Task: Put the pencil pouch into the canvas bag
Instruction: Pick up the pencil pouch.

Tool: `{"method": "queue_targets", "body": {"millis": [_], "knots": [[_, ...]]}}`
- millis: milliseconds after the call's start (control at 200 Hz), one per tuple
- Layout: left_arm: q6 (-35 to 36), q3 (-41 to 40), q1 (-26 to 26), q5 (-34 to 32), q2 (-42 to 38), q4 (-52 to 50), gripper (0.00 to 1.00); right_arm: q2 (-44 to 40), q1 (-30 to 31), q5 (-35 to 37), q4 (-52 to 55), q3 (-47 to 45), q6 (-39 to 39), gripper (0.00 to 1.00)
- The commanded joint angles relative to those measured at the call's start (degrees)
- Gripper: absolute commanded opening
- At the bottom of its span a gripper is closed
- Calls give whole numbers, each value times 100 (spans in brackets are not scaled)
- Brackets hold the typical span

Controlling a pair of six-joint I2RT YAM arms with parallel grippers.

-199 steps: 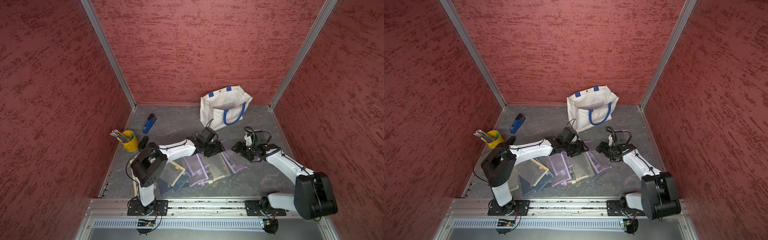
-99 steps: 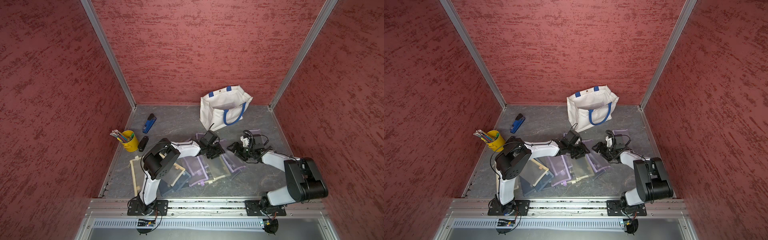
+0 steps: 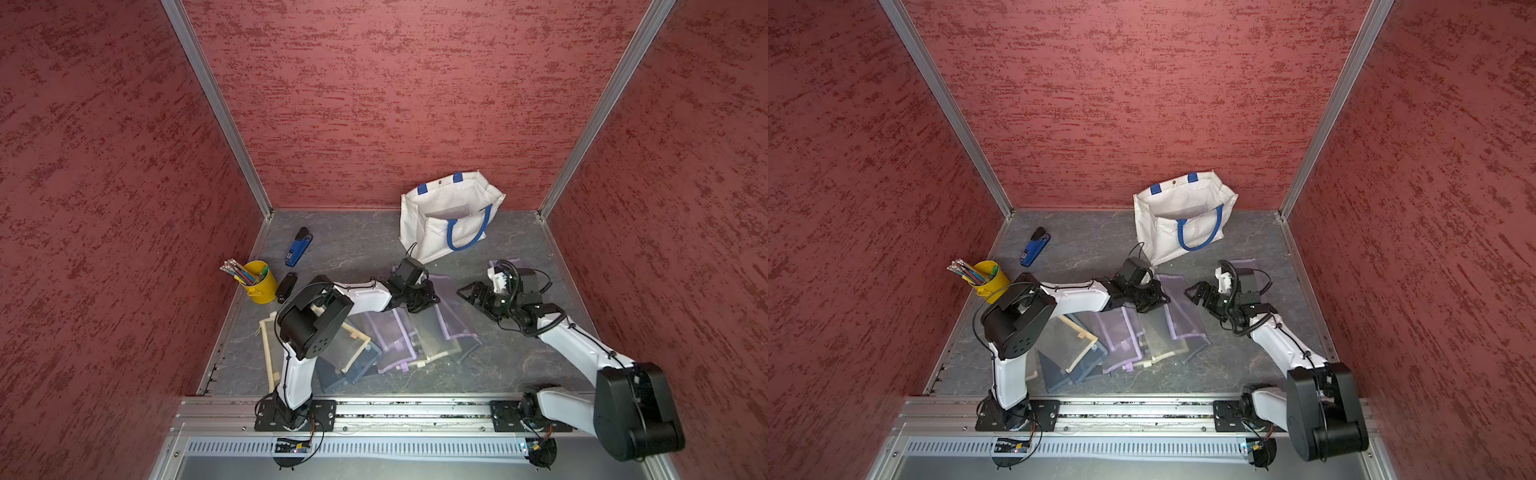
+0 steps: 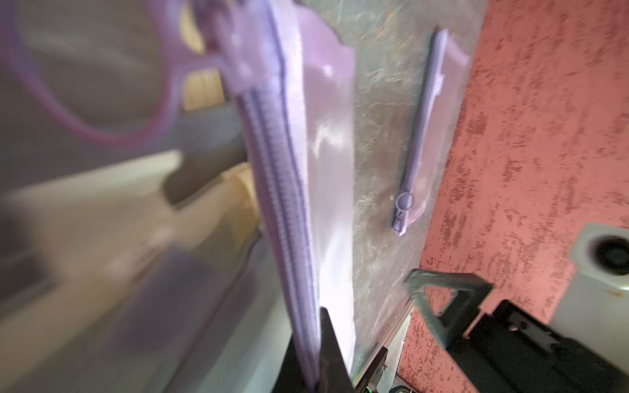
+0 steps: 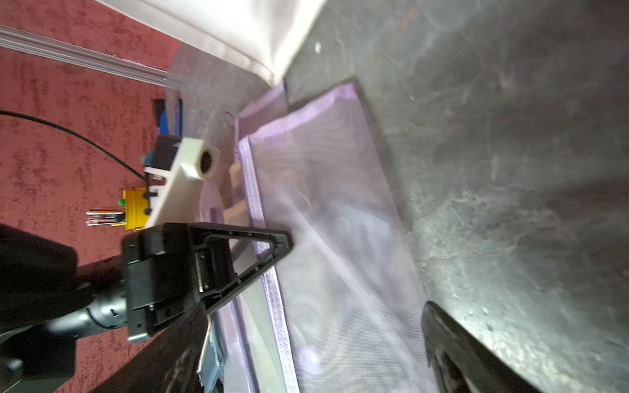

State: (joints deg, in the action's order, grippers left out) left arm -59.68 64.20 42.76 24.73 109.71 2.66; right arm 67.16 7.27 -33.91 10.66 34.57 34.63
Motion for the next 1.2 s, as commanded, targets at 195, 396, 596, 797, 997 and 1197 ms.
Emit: {"method": "queue_targets", "body": {"millis": [195,396,596,797,997,1197], "knots": [[1088,-853,-733,1277,-2181,642,0,-882,-4,-1406,-308,555,-327,98],[1386,-938,-1455,2385,-3067,646,0,-733,76,-2393,-946,785,-77,94],[1500,-713,-1641,3062,-3237,665,0,-488,439,-2965,-2241,985,820,84],[1454,-528,-1526,3267,-3185,857,0,-80,730,-2891,-2073,1276,620,72],[1470,-554,-1508,3291,-3256,833,0,82,843,-2950,-2124,1454,589,65],[1575,-497,-1517,3266,-3233,679,0,27,888,-3036,-2340,1445,710,43]]}}
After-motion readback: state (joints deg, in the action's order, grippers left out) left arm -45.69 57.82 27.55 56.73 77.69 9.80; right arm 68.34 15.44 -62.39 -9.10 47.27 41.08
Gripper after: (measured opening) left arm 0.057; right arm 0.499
